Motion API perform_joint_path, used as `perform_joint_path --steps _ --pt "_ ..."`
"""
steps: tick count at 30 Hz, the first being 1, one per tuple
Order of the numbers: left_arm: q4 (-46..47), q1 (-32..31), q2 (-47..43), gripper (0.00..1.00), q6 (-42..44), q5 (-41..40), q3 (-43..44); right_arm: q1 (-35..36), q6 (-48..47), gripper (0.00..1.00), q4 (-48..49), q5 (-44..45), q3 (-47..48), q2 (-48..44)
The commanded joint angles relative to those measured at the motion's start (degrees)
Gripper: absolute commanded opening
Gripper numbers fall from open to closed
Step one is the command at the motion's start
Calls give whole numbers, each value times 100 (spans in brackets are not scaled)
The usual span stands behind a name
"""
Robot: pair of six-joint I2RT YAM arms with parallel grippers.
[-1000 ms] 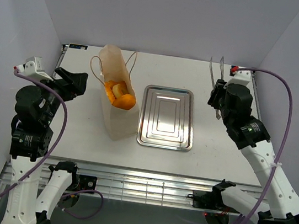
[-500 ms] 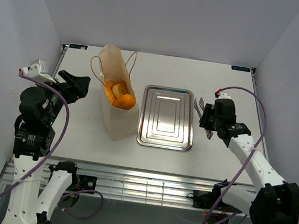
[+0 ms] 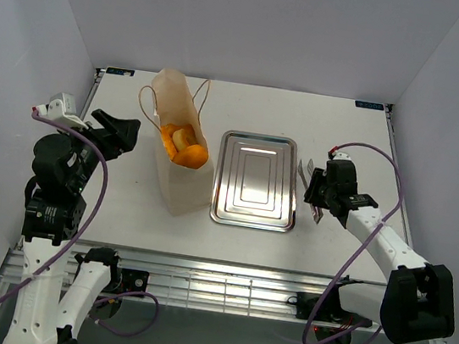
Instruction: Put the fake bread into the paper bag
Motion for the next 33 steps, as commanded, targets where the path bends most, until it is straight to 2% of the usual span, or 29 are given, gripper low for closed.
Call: perform_joint_path --steps 1,7,14,25,31,33 --pt "91 10 -28 88 14 83 -53 -87 74 44 389 93 -129 -160" --pt "135 10 -28 88 -47 136 -132 -227 101 46 398 93 -287 24" --pt "153 10 34 89 -91 180 -88 -377 13 57 433 -91 -322 270" --pt "214 10 113 89 -188 286 -88 -412 -294 61 459 -531 -331 675" --pt "240 10 130 89 -249 347 -141 -412 -365 70 380 -513 -314 605" --pt "249 10 122 89 -267 364 -176 -421 -391 77 345 -487 -305 543"
